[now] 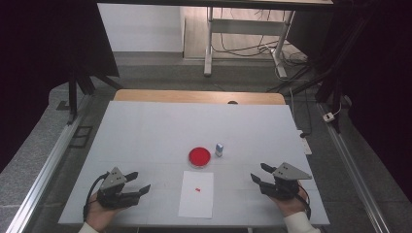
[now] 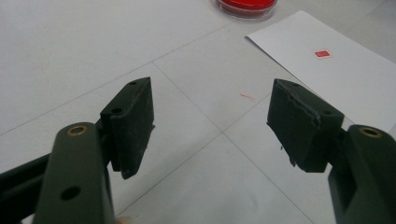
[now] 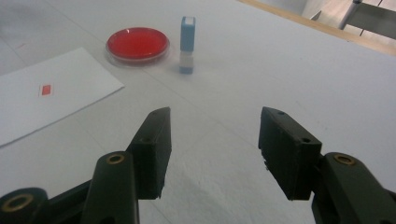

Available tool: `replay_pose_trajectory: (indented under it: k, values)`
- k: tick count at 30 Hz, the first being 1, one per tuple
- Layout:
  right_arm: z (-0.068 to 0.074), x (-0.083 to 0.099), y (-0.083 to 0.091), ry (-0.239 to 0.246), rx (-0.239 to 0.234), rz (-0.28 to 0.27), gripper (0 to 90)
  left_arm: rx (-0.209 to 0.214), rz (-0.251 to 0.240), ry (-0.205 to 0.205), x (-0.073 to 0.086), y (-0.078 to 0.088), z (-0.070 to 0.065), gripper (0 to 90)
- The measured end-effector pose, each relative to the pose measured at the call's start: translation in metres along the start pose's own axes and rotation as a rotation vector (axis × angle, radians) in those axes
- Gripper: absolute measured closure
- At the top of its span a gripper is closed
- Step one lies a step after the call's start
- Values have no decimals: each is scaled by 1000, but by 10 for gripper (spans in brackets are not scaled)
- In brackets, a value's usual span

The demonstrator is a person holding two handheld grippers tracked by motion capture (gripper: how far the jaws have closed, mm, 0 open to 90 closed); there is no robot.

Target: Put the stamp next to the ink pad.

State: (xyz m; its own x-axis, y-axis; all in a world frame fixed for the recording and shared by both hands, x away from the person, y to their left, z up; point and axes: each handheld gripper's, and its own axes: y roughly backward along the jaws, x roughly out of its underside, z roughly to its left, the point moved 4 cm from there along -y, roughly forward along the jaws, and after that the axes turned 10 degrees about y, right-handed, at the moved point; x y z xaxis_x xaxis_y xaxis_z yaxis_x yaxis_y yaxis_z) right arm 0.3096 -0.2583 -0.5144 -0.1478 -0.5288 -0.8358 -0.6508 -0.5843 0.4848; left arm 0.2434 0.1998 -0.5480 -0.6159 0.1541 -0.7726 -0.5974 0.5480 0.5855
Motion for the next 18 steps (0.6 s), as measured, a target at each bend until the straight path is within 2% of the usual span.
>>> replay_pose_trajectory:
  k: [9,18]
  values:
    - [-4,9,1,9,-10,21,436,-9,-6,3,0,0,2,314]
    - [-4,10,1,9,-8,23,436,-11,-9,0,0,0,2,314]
